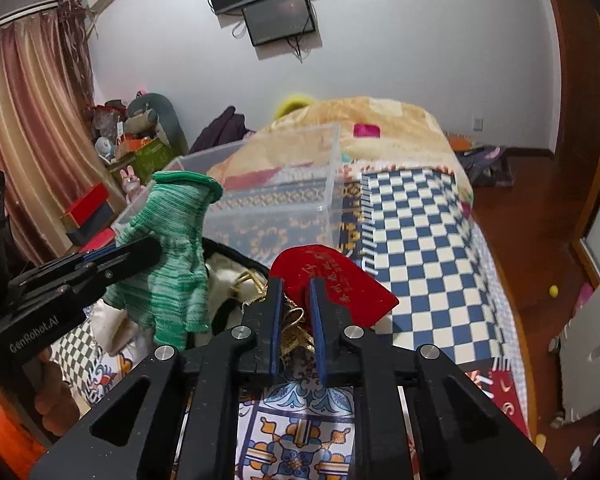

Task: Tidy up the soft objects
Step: 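Carry the glove and red pouch into the clear box and release both, then grasp the yellow sponge with the left gripper while the right gripper grasps the eye mask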

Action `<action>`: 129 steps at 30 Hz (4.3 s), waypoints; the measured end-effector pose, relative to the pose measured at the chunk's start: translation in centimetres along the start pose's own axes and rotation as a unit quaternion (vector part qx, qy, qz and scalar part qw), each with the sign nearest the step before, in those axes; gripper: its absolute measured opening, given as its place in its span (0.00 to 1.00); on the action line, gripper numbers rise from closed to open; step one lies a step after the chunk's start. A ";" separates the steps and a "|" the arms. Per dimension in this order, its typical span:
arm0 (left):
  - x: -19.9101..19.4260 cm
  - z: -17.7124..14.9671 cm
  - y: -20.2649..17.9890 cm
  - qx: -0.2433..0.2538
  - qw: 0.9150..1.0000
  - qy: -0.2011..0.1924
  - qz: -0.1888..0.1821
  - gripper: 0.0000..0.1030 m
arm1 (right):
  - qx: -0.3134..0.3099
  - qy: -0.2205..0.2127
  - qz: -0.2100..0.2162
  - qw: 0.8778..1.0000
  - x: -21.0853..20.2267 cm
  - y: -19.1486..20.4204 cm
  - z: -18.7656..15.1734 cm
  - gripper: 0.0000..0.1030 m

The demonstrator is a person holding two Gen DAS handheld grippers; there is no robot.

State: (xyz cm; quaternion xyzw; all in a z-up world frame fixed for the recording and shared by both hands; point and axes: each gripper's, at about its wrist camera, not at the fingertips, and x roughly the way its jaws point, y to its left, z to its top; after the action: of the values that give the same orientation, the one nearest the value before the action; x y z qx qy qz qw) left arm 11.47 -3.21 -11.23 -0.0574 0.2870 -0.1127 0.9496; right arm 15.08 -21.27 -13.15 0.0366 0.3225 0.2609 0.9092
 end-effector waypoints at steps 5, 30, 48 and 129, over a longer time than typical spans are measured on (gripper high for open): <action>-2.1 1.4 0.7 -0.004 0.999 -0.032 0.009 0.13 | -0.011 -0.031 0.003 0.999 -1.8 0.5 1.2 0.11; 1.4 7.7 9.6 -0.028 0.992 -0.033 0.119 0.13 | -0.078 -0.078 0.005 0.994 3.0 4.5 8.7 0.11; 9.3 5.8 10.2 -0.008 0.988 0.093 0.123 0.13 | -0.085 0.051 -0.018 0.995 11.6 4.6 8.0 0.12; -0.3 0.0 7.3 -0.052 0.995 0.030 0.080 0.54 | -0.069 0.001 -0.015 0.998 -0.1 3.7 0.1 0.08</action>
State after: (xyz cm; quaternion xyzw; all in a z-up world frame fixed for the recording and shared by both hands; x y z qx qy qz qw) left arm 12.58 3.89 -12.30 -0.0804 0.3249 -0.0225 0.9421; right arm 13.42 -18.15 -12.16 -0.0310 0.3050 0.2685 0.9132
